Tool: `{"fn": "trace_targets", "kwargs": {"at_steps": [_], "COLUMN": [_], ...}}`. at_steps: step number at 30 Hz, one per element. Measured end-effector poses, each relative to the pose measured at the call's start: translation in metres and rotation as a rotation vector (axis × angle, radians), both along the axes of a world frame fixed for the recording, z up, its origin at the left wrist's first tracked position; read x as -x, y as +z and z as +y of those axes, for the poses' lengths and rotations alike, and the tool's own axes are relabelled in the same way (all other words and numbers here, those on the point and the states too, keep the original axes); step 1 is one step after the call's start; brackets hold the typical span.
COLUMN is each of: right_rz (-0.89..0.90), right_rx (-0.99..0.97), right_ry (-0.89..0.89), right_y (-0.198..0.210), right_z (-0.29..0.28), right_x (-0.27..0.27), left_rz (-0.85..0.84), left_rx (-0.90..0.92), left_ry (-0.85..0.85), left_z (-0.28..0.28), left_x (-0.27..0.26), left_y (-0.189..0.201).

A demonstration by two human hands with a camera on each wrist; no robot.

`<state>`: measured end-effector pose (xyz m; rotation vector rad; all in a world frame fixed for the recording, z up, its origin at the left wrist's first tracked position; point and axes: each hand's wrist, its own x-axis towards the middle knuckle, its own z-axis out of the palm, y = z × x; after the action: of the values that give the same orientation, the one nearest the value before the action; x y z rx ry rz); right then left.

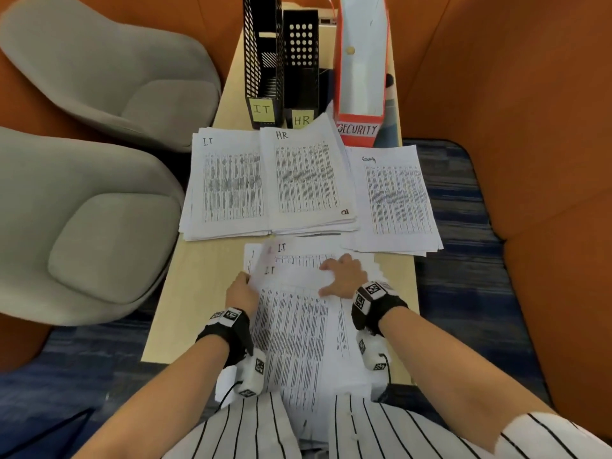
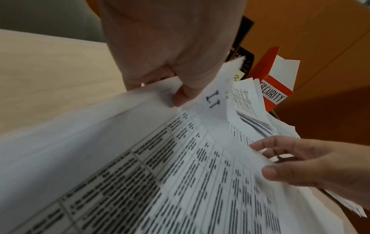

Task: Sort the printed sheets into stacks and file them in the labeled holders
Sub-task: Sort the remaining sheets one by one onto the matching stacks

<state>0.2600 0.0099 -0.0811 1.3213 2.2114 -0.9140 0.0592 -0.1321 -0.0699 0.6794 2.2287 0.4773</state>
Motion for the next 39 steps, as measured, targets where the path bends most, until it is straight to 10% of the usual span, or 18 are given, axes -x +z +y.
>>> {"fn": "trace_targets", "kwargs": {"at_steps": [7, 12, 22, 31, 35, 39], "right_rz": [0.225, -0.042, -0.139, 0.312, 0.559, 0.714], "right_rx": [0.032, -0.213, -0.296, -0.302, 0.223, 0.857], "right_ry": [0.01, -0.005, 0.215, -0.063, -0.613, -0.633], "right_y": [0.004, 0.022, 0.031, 0.035, 0.036, 0.034], "right_z": [-0.018, 0.012, 0.047, 0.061, 0.049, 0.007], "right_x": [0.006, -0.009, -0.019, -0.017, -0.029, -0.024], "left_rz": [-0.211, 0.179, -0.316, -0.189, -0.332, -0.575], "left_rx": [-0.147, -0.308, -0.062, -0.386, -0.537, -0.552], "left_ry": [0.235, 0.138, -0.044, 0.012, 0.221, 0.371], "left_z": [0.001, 0.0, 0.033, 0.015, 0.003, 0.003], "left_x": [-0.004, -0.004, -0.041, -0.019, 0.008, 0.003], "left_y": [0.002, 0.004, -0.006, 0.023, 0.025, 0.028]}}
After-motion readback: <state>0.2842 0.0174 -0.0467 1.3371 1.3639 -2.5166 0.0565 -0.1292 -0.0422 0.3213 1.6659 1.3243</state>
